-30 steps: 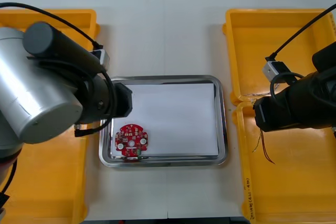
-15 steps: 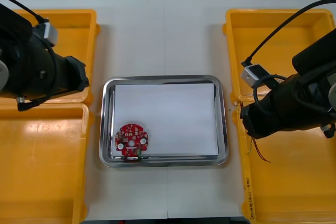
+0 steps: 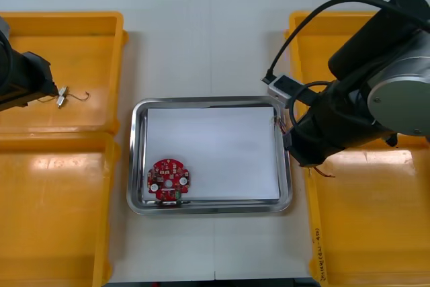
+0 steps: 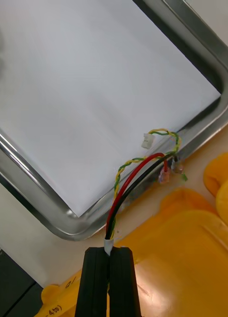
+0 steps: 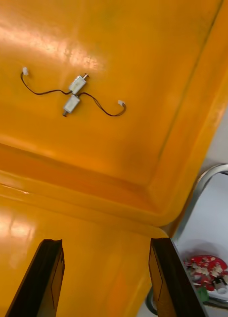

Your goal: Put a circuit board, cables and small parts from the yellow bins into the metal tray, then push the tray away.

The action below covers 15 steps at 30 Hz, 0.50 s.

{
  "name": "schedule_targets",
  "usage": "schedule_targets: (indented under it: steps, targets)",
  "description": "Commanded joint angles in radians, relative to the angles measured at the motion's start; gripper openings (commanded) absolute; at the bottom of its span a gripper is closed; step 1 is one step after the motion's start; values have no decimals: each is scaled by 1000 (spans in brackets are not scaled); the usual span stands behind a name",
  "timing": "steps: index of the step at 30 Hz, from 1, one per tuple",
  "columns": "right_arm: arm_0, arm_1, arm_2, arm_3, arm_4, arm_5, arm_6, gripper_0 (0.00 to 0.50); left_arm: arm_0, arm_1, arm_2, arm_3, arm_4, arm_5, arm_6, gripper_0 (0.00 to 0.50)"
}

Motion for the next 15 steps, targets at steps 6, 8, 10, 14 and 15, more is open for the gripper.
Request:
schedule_targets:
  steps: [6,8,10,14,15]
  targets:
    - [-117,86,136,61,63,4,214,0,-41,65,36,151,-3,6,-165,500]
    - [-125,93,157,73,74,4,239,0,-57,65,37,184,-5,6,-177,500]
    - [-132,102,188,90,95,4,269,0,-68,65,37,216,-15,6,-224,500]
    - [-140,113,231,95,125,4,318,0,-92,67,36,271,-31,6,-261,500]
    - [-141,114,243,95,129,0,331,0,-100,67,36,289,-32,6,-264,500]
